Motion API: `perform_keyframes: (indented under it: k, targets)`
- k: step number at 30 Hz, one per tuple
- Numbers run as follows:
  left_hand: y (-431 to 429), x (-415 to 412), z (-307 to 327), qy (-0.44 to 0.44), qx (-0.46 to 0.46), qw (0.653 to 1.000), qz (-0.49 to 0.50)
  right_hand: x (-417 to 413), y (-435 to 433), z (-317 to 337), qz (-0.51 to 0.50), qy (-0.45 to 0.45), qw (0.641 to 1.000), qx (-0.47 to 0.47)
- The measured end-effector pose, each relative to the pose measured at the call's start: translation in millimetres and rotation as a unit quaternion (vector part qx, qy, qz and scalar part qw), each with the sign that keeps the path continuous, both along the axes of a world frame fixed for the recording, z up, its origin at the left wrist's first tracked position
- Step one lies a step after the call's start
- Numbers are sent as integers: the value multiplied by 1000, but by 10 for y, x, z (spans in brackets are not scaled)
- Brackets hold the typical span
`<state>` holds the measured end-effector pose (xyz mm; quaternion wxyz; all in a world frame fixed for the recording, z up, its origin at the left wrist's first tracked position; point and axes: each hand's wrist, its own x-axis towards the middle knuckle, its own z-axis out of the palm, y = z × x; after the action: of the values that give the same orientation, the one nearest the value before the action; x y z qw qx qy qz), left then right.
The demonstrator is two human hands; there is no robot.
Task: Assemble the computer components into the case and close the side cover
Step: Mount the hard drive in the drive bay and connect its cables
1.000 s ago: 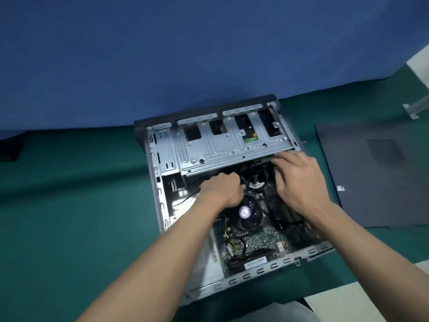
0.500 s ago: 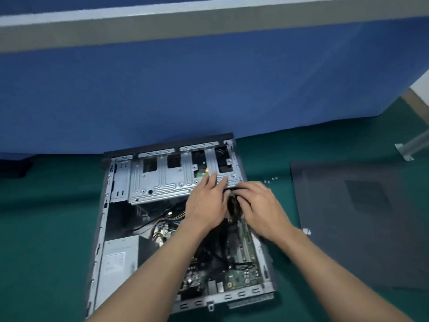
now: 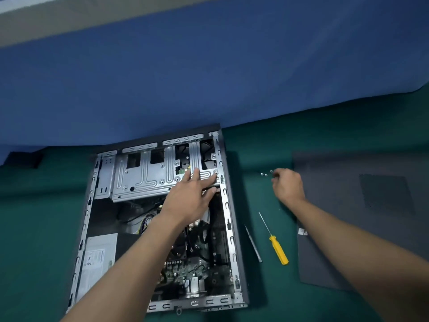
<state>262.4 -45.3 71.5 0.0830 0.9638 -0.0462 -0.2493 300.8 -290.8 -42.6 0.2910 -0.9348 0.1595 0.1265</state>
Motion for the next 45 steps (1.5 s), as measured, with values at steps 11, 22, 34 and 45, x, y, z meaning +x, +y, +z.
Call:
perform_keyframes:
  k: [11, 22, 34, 45]
  targets:
    - [-9, -7, -9, 11, -11, 1000, 26, 168, 75, -244, 68, -1, 995, -68]
    - [13, -11, -39, 2, -6, 1000, 8, 145, 146, -168, 38, -22, 998, -42]
    - [44, -5, -40, -4, 2, 1000, -15, 34, 270, -269, 151, -3, 987, -49]
    - [174, -32, -86, -50, -64, 996, -25, 168, 732, 393, -47, -88, 975, 199]
